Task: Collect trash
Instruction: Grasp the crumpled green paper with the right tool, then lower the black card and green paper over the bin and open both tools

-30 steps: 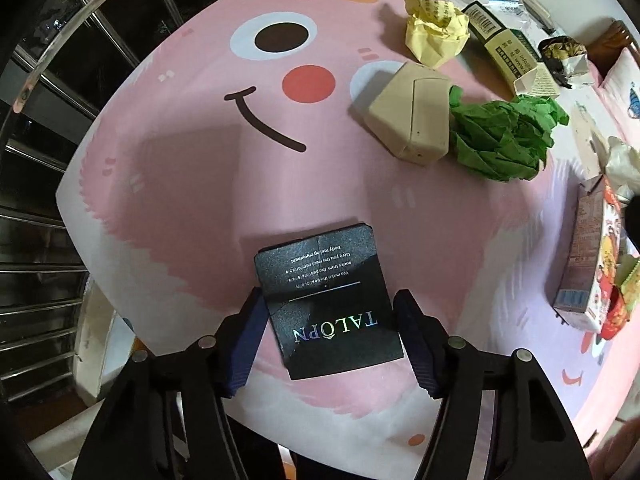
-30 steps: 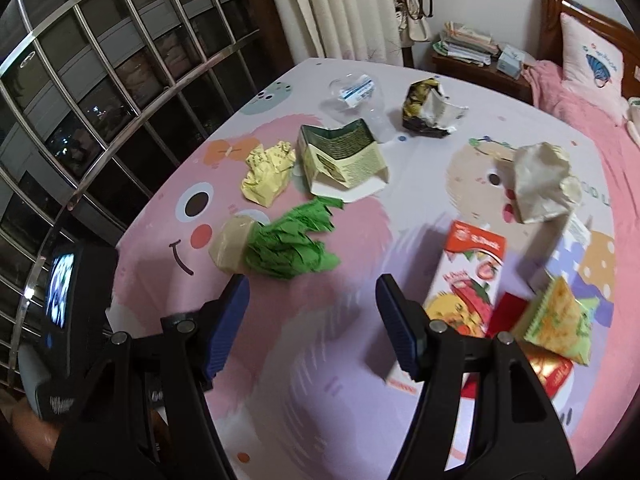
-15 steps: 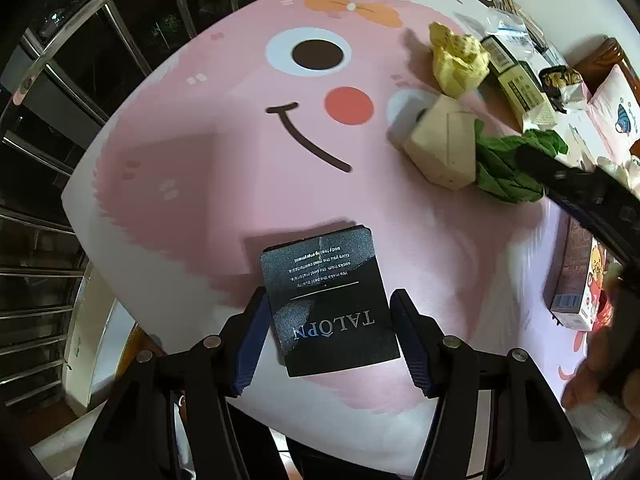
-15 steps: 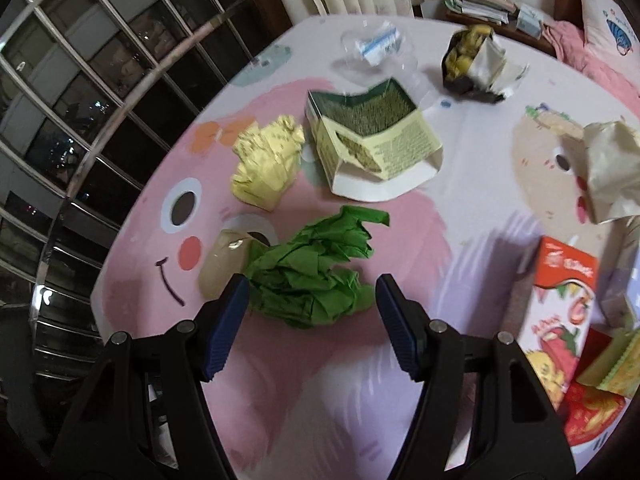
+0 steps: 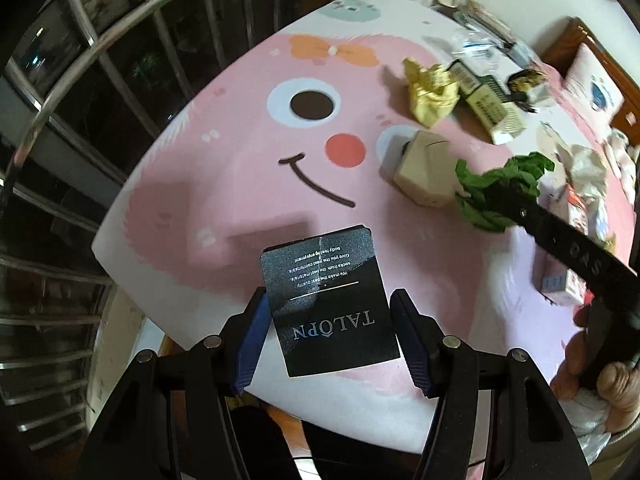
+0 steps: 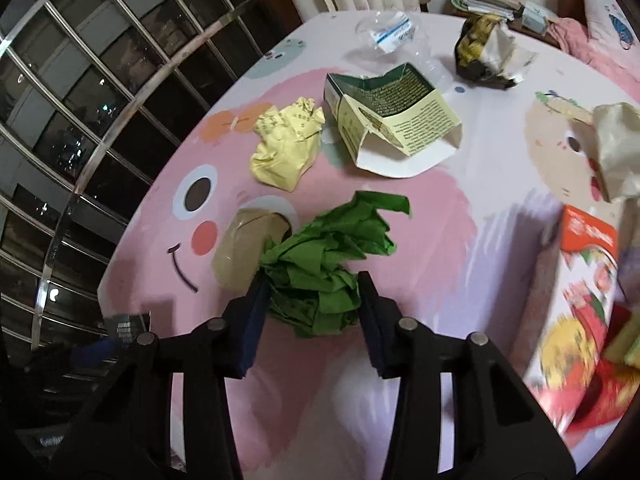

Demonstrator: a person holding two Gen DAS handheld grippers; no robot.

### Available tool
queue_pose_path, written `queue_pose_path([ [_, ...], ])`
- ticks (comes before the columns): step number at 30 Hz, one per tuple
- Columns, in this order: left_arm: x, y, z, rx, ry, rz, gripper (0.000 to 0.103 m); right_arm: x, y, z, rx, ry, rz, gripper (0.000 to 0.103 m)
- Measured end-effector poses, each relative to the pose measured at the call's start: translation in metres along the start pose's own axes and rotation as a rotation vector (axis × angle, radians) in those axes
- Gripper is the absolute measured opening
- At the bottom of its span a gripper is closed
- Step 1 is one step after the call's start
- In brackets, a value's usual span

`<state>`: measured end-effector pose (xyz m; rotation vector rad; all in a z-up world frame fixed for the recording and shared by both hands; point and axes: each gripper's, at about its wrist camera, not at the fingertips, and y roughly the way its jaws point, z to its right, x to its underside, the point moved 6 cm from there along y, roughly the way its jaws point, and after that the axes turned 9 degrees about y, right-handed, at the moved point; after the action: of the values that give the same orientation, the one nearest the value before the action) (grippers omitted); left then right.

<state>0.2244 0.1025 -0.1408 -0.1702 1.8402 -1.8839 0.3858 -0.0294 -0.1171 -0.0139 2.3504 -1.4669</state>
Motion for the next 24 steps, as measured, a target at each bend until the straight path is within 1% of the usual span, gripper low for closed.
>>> queue_pose_path([
  [1,0.001,-0.010,-0.005,0.006,0.018,0.008,0.061,0.003,-0.008,-0.001,0.007,0.003,0.010,0.040],
  [2,-0.003,-0.013,-0.001,0.015,0.037,0.015,0.061,0.007,-0.018,-0.002,0.013,0.007,0.021,0.040],
  [3,0.000,-0.021,-0.007,0.023,0.056,0.023,0.061,0.012,-0.027,-0.002,0.016,0.013,0.029,0.040],
  [6,0.004,-0.042,-0.007,0.051,0.131,0.051,0.061,0.031,-0.059,-0.005,0.029,0.049,0.056,0.040],
  [9,0.017,-0.069,-0.017,0.083,0.216,0.075,0.061,0.056,-0.093,-0.010,0.043,0.088,0.088,0.040],
  [13,0.029,-0.098,-0.024,0.121,0.331,0.107,0.061,0.097,-0.138,-0.026,0.082,0.149,0.150,0.040],
  [15,0.037,-0.112,-0.030,0.144,0.385,0.129,0.061,0.116,-0.150,-0.034,0.098,0.171,0.166,0.040],
  [18,0.050,-0.128,-0.040,0.188,0.439,0.145,0.061,0.156,-0.163,-0.053,0.137,0.200,0.167,0.040],
  [21,0.062,-0.135,-0.050,0.238,0.473,0.146,0.061,0.190,-0.166,-0.069,0.165,0.222,0.161,0.040],
  [24,0.077,-0.137,-0.060,0.292,0.504,0.128,0.061,0.221,-0.166,-0.084,0.185,0.261,0.169,0.040],
])
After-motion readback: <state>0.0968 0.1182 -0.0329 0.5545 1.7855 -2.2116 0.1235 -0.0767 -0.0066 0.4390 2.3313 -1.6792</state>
